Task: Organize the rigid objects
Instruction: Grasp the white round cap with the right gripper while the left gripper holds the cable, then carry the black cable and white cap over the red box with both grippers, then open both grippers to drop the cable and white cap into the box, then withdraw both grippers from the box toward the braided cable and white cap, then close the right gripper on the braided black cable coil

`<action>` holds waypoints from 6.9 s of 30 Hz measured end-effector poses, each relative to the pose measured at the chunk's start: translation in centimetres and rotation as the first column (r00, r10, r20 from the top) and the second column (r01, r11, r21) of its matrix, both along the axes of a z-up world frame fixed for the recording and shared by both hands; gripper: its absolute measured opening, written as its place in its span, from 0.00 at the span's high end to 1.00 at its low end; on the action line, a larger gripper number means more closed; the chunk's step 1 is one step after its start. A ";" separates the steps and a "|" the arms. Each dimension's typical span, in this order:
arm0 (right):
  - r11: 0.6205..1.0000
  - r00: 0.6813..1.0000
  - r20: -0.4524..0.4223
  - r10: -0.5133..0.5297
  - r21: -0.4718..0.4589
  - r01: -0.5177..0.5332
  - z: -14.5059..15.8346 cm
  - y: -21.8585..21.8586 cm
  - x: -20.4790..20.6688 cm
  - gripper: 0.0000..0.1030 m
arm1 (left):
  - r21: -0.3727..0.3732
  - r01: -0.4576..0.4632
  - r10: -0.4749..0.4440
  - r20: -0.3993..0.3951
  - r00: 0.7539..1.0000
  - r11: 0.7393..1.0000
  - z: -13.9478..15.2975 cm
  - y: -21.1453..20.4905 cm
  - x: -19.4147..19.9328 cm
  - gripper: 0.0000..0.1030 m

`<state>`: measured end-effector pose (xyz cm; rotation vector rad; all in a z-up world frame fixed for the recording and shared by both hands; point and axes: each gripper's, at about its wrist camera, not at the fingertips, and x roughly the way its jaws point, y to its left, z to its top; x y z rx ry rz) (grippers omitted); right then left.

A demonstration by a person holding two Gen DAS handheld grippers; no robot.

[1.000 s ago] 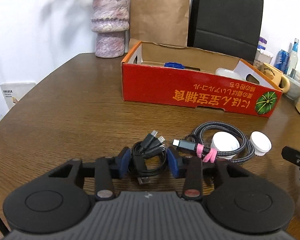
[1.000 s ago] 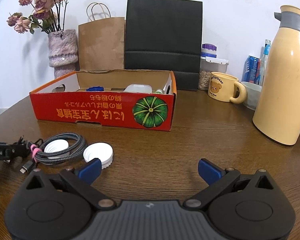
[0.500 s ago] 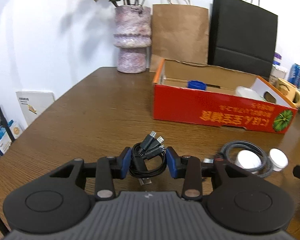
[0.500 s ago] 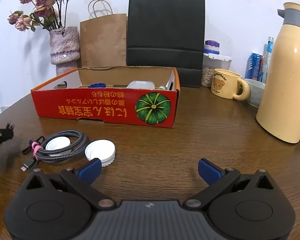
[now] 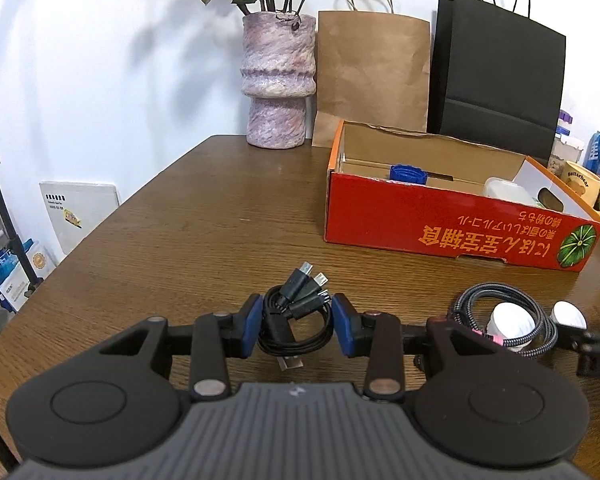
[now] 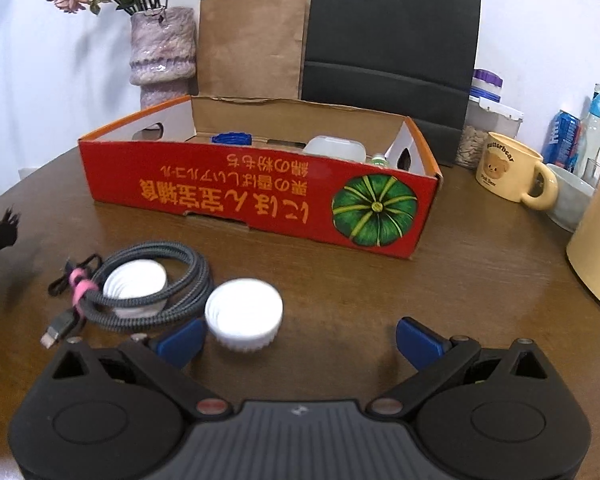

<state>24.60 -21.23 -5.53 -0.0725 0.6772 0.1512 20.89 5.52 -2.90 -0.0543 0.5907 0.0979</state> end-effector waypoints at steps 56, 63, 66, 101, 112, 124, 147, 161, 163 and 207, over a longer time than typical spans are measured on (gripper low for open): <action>0.991 0.924 0.383 -0.021 0.127 -0.030 8.6 -1.1 0.9 0.62 | -0.085 0.082 -0.064 0.188 0.980 0.993 7.0 -7.8 4.5 0.64; 0.990 0.918 0.392 -0.052 0.143 -0.005 8.8 -1.1 3.6 0.62 | -0.099 0.045 -0.025 0.194 0.981 0.994 7.2 -8.0 7.5 0.64; 0.989 0.921 0.386 -0.058 0.148 0.000 8.4 -1.2 4.9 0.62 | -0.101 0.036 -0.017 0.180 0.984 0.994 7.0 -8.0 8.8 0.64; 0.995 0.953 0.300 -0.035 0.096 0.007 5.2 -0.6 15.5 0.62 | 0.007 0.022 -0.023 0.132 0.991 1.000 4.3 -8.1 19.0 0.64; 0.997 0.956 0.292 -0.023 0.078 0.000 4.7 -0.5 15.4 0.61 | 0.038 0.005 -0.011 0.135 0.991 0.999 4.1 -8.0 18.9 0.60; 0.994 0.948 0.308 -0.078 0.097 0.050 4.6 -1.2 15.3 0.01 | 0.022 -0.036 0.031 0.176 0.984 0.999 4.7 -7.0 18.5 0.00; 0.986 0.925 0.352 -0.145 0.126 0.107 5.0 -1.8 13.2 0.00 | 0.017 -0.045 0.041 0.187 0.981 0.999 4.9 -5.9 16.6 0.00; 0.989 0.923 0.361 -0.133 0.106 0.101 4.5 -2.5 8.8 0.00 | 0.043 -0.051 0.043 0.176 0.983 0.998 4.3 -4.1 12.2 0.00; 0.990 0.925 0.358 -0.131 0.102 0.100 4.4 -2.6 8.0 0.00 | 0.046 -0.050 0.041 0.171 0.984 0.998 4.1 -3.9 11.5 0.00; 0.981 0.980 0.066 0.188 0.028 -0.190 1.2 6.3 -2.4 0.00 | 0.039 -0.011 0.009 0.043 0.999 0.999 1.4 4.3 -1.2 0.00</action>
